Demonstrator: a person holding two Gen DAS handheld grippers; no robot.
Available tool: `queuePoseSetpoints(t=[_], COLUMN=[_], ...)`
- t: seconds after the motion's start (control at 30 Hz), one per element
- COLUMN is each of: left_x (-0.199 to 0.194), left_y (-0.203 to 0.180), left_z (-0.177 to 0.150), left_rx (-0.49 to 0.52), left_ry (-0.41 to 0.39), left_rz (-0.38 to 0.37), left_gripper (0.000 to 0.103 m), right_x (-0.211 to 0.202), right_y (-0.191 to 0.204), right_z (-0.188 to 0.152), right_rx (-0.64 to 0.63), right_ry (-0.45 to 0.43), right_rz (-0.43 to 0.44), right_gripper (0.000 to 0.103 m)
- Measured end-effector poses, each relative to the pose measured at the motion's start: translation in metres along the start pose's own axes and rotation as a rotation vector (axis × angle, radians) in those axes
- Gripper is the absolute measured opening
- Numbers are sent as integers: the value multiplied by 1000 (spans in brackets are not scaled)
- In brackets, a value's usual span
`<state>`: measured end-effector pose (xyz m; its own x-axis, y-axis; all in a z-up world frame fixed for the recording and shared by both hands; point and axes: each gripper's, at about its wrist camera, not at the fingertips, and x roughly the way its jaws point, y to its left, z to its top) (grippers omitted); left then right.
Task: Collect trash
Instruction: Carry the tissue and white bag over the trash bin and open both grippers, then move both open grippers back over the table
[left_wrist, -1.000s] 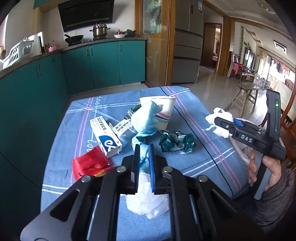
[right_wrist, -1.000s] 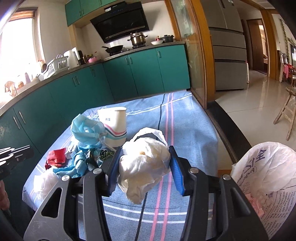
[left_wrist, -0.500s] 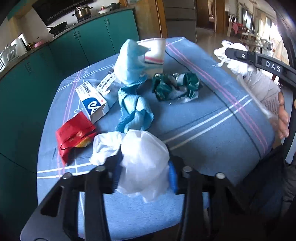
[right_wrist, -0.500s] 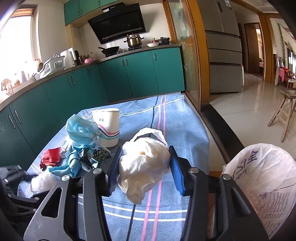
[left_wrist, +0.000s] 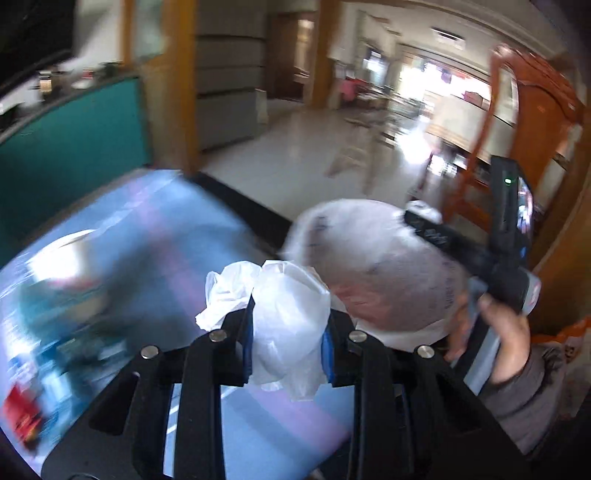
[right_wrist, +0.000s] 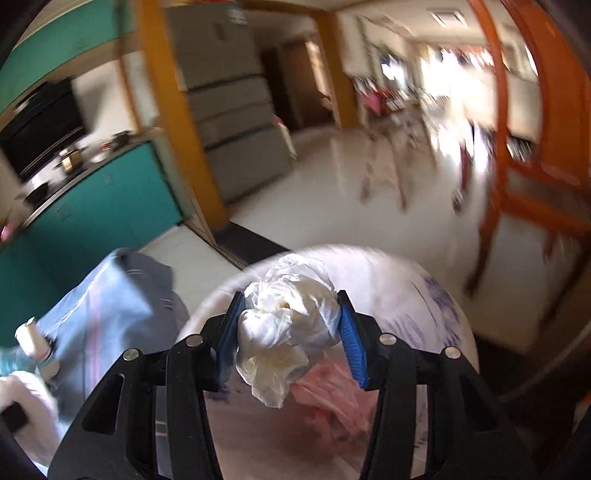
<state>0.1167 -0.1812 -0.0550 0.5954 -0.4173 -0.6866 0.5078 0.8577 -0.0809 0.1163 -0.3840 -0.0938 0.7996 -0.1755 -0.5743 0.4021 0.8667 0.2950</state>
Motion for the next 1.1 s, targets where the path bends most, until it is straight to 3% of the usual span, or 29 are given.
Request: queuePoseSetpoints(t=[0.13,0.2,0.27,0.33,0.4,0.57,0.63,0.7,0.8,0.87,0.93,1.0,1.03,1.1], left_x=[52,67,76,70,63,8,-13,-36,-81,-107,-127,-149,-159,-176], left_y=[-38,-52,-58,-55,-47,-2,22,45,83,105,126,152,163,185], left_z=[18,20,20,14,10,-5,-14,-28,-57,-73,-88,-103,-110,-122], left_rx=[41,68,77,59,40,-33,-69,-105,-156,-190,-228,-288,-317,-391], left_ry=[45,55,47,26,22,-85,-127,-156,-176,-178,-172,-160,-158,-152], left_rz=[-117,-162,-131,-111,-87,113,210,297,429,505,566,624,640,666], left_gripper=[29,38,72,80,81,92,94,95,96,98,98,98,99,99], right_x=[-5,-9,-11,-11,-9,-12,-29,-52,-69,-74,-78,-78,-75,-71], right_y=[-21,-34,-39,-38,-35,-15,5,35,74,104,125,150,173,224], right_z=[3,4,5,6,7,9,9,1,-14,-26,-32,-29,-26,-26], right_rx=[112,173,198,191,175,109,43,-89,-267,-382,-420,-443,-482,-612], right_ry=[-29,-66,-93,-98,-92,-119,-200,-326,-414,-386,-355,-250,-146,1], right_rz=[4,4,14,27,38,99,161,242,359,423,511,640,696,742], right_gripper=[65,78,85,86,86,86,87,101,101,101,101,101,101,100])
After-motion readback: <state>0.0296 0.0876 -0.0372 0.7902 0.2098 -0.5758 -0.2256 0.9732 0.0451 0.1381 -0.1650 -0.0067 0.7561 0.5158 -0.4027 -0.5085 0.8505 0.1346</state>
